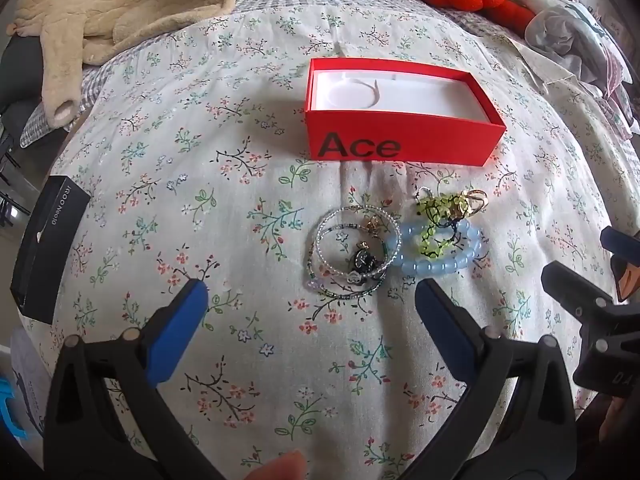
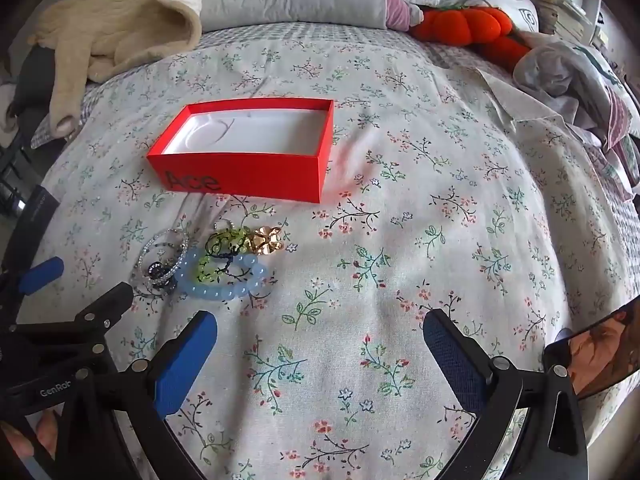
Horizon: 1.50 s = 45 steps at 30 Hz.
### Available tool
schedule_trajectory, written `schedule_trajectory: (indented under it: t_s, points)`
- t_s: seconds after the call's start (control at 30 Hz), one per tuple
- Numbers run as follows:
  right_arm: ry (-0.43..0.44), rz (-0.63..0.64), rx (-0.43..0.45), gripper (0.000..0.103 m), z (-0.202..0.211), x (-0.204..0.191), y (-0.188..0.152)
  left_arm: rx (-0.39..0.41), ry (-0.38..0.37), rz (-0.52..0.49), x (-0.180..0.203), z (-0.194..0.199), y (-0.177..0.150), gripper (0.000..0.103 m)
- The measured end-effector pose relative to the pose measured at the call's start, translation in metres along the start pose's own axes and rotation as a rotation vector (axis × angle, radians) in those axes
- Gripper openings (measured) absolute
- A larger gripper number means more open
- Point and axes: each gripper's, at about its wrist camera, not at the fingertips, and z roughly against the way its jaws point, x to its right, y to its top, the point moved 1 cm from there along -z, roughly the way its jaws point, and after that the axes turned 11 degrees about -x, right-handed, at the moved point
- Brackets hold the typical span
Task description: Organize jewelry
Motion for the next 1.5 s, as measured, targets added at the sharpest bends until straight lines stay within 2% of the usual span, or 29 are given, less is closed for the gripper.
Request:
schedule_trajectory:
  t_s: [1.1, 1.23, 1.33, 1.5]
  points:
    - [-0.032, 0.006, -0.008, 0.103, 0.001, -0.0002, 0.0014, 0.014, -0.01, 0.001, -0.0008, 0.0054, -0.0003, 0.103]
    - [-0.019, 0.007, -0.006, 0.103, 0.002, -0.0006, 0.0019, 0.016, -0.008, 0.0, -0.0009, 0.0059, -0.0001, 0.103]
    - [0.044, -0.014, 0.021, 0.103, 0.0027, 0.0003, 0.0018, 0.016, -0.008, 0.001, -0.0011, 0.006, 0.0, 0.103]
    - [0.055, -0.018, 0.029, 0.103, 0.0033, 0.0006, 0.0013, 0.018, -0.008, 0.001, -0.0014, 0.0063, 0.0003, 0.103]
